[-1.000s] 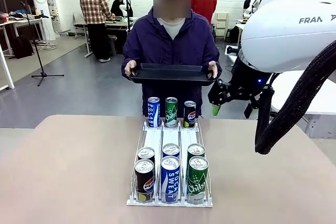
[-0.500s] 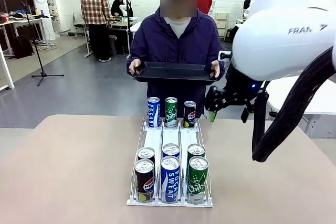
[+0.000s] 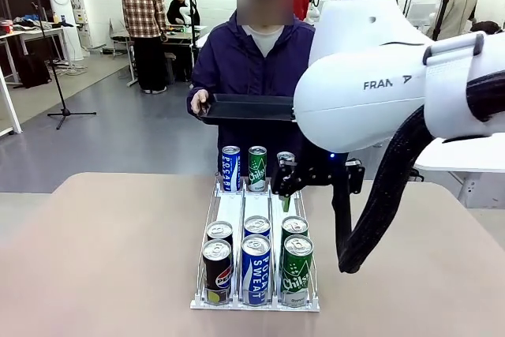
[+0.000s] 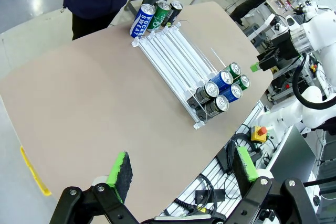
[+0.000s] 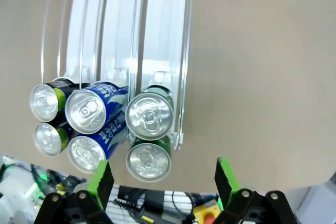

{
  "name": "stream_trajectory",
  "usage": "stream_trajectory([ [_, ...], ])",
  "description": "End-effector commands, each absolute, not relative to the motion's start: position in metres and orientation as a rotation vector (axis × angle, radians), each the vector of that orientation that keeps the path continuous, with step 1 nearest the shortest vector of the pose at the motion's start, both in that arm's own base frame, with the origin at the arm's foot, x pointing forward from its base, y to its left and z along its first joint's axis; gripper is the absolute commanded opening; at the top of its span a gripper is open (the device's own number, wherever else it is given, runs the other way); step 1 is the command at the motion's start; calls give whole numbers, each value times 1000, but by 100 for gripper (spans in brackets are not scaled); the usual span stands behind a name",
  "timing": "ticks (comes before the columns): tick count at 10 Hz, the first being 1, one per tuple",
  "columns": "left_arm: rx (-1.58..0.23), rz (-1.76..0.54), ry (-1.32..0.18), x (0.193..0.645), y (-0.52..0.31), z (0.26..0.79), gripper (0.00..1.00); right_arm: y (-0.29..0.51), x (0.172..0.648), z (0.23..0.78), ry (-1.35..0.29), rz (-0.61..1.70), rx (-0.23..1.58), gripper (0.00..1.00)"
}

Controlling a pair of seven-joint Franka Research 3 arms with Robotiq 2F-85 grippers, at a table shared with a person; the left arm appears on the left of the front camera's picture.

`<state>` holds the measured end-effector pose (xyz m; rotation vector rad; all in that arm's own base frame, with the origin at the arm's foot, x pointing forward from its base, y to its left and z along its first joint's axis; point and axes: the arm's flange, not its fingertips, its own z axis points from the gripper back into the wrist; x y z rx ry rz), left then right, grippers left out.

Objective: Retrieve and hand over the desired beverage to the person.
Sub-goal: Pick up a can of the same type that the person held from the Automatic Can Dispenser.

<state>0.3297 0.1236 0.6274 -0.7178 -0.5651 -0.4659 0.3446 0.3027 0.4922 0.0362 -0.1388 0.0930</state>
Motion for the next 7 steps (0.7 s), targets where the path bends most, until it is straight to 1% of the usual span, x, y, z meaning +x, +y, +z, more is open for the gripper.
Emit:
stream_trajectory([
  [1, -735, -484, -580, 330, 126, 628, 100, 316, 345, 485, -131, 115, 30, 100],
  [4, -735, -484, -580, 330, 126, 628, 100, 326, 335, 468, -120, 97, 5, 100],
  [5, -735, -484, -580, 330, 126, 628, 100, 317, 338, 479, -110, 130, 34, 100],
  [7, -735, -484, -580, 330, 126, 628, 100, 317, 338, 479, -110, 130, 34, 100],
])
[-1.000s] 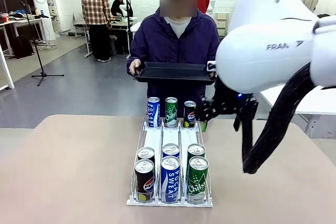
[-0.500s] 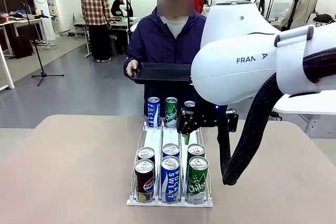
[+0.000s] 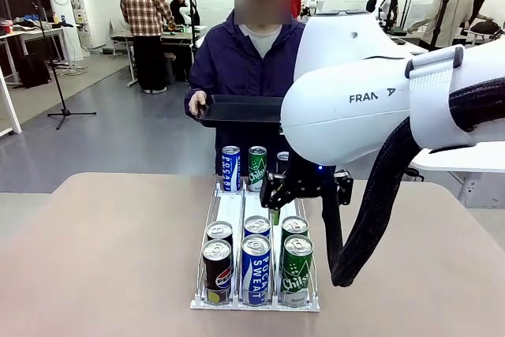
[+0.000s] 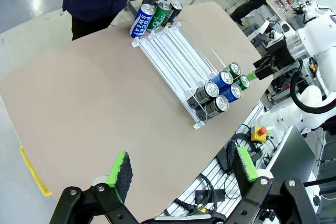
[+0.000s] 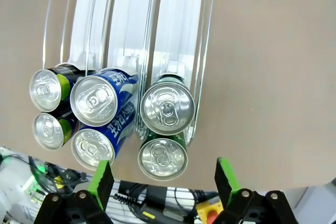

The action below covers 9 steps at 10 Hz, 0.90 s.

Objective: Retrieve and hand over the desired beverage to the person.
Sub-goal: Pick up a can of the same type that the person held from the Automatic Can Dispenser.

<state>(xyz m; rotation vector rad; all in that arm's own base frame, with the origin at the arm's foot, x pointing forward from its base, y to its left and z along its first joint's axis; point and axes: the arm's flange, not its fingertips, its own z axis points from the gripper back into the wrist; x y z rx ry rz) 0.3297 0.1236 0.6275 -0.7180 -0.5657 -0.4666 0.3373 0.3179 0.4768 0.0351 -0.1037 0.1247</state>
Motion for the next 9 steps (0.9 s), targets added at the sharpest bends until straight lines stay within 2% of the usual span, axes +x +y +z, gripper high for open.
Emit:
stream_trajectory([
  [1, -735, -484, -580, 330, 126, 628, 100, 317, 338, 479, -110, 130, 34, 100],
  [9, -735, -484, -580, 330, 126, 628, 100, 321, 321, 460, -115, 113, -6, 100],
])
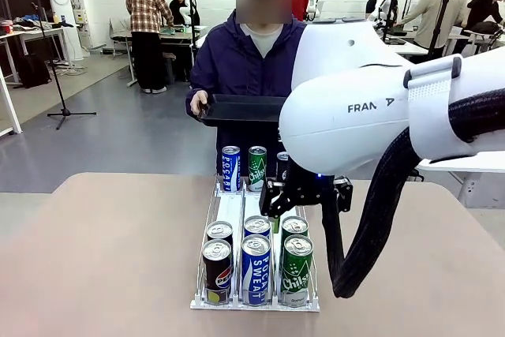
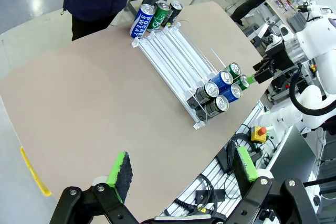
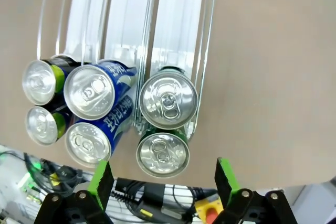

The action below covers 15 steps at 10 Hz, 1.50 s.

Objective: Retrieve and hand over the desired beverage to the person.
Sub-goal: Pick up a can of the same type that the person held from the Automatic Can Dispenser.

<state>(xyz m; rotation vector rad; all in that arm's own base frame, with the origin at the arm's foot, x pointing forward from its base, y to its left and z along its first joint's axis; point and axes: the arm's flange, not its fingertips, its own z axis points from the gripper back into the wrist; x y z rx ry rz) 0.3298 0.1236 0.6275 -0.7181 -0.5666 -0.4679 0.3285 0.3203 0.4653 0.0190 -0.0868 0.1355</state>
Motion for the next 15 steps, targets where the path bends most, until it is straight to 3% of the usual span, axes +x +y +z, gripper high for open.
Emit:
stream_trajectory([
  [1, -735, -484, -580, 330, 126, 628, 100, 322, 317, 456, -122, 106, -17, 100],
  [15, -735, -484, -580, 330, 126, 628, 100, 321, 332, 421, -44, 104, -6, 100],
])
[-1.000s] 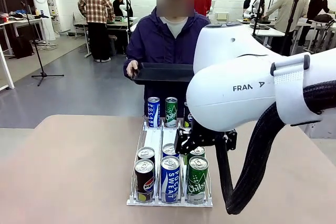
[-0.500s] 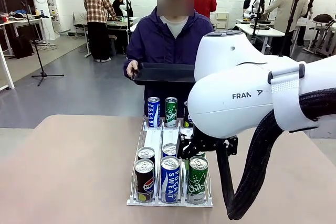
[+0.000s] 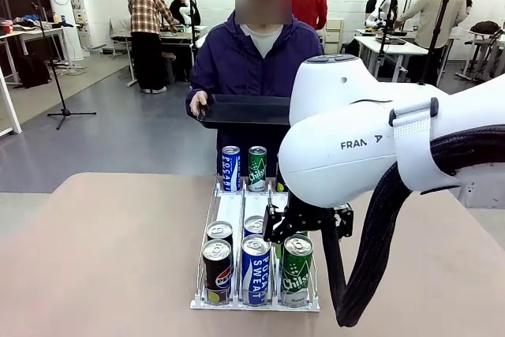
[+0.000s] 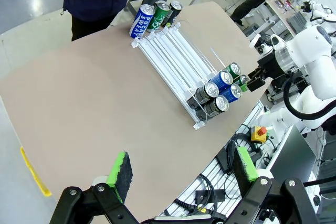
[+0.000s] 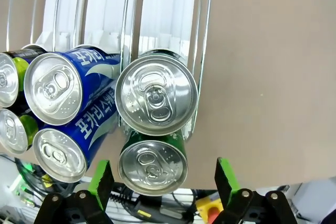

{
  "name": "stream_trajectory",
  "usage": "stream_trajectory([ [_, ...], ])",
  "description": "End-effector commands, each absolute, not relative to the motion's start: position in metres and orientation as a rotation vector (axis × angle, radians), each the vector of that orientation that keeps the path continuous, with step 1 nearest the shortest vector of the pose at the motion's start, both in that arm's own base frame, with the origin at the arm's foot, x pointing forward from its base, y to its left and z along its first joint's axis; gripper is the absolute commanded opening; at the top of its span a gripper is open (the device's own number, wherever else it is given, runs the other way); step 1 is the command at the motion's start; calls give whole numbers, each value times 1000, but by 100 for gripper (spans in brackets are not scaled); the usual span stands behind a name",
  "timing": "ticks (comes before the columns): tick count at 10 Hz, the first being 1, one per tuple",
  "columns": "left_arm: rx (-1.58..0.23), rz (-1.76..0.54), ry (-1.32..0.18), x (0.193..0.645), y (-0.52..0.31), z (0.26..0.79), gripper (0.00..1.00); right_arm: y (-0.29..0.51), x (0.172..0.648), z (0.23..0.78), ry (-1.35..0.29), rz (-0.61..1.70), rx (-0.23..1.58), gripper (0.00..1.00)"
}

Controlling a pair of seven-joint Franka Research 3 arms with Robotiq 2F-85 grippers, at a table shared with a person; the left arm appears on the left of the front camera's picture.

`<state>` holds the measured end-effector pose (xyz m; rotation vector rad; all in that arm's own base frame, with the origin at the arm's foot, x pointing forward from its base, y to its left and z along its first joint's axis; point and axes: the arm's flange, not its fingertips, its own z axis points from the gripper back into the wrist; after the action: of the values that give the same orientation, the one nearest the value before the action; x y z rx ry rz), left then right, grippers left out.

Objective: Retrieve and hand over the desired beverage to the person.
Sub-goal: Pick up a can of the same type that the person held from the Automatic Can Dispenser.

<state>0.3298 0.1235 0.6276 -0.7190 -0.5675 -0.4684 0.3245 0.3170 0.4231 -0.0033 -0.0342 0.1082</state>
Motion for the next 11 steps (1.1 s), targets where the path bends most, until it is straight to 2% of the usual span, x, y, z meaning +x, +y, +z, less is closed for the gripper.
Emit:
stream_trajectory([
  [1, -735, -484, -580, 330, 126, 628, 100, 320, 332, 421, -44, 104, -4, 100],
  [6, -735, -484, -580, 330, 126, 628, 100, 319, 336, 417, -65, 135, -16, 100],
  [7, -735, -484, -580, 330, 126, 628, 100, 319, 335, 415, -100, 178, -27, 54],
  [8, -735, -484, -580, 330, 126, 628, 100, 319, 335, 414, -103, 196, -36, 41],
  [9, -735, -484, -580, 330, 126, 628, 100, 320, 335, 414, -106, 207, -37, 0],
  [11, -735, -484, -580, 330, 126, 628, 100, 321, 334, 414, -107, 215, -34, 0],
])
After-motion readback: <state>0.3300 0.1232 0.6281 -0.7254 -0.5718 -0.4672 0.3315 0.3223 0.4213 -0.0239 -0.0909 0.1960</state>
